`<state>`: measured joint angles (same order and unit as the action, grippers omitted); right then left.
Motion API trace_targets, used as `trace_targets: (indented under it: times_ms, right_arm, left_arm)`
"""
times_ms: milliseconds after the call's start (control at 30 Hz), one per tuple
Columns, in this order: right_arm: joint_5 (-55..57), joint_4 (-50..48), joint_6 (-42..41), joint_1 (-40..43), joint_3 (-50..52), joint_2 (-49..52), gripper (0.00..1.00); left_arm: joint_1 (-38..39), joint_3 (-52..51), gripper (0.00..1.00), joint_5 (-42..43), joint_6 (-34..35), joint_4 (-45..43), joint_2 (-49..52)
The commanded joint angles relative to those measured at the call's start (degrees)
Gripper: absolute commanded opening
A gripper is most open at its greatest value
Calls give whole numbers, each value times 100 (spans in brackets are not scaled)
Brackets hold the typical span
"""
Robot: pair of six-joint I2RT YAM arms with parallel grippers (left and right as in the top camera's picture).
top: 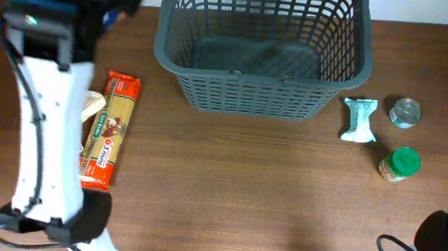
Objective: Pack container
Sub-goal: 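Grasp the blue pasta box with the left gripper and lift, then carry the blue box over the basket and release it inside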
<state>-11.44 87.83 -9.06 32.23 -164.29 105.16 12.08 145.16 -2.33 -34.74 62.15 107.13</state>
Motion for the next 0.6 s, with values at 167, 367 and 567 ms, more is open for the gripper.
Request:
trace_targets:
  times_ms: [167,367,567]
  right_arm:
    - [-11,-20,-42,20,-13,31,99]
    - [-9,-20,-42,20,-13,31,99]
    - [-9,-20,-42,20,-13,31,99]
  left_arm:
    - [1182,-76,2,234,-2262,-1102,756]
    - [1270,-76,2,85,-2151,-1121,1954]
    - [1438,-76,2,-612,-2151,-1596,3073]
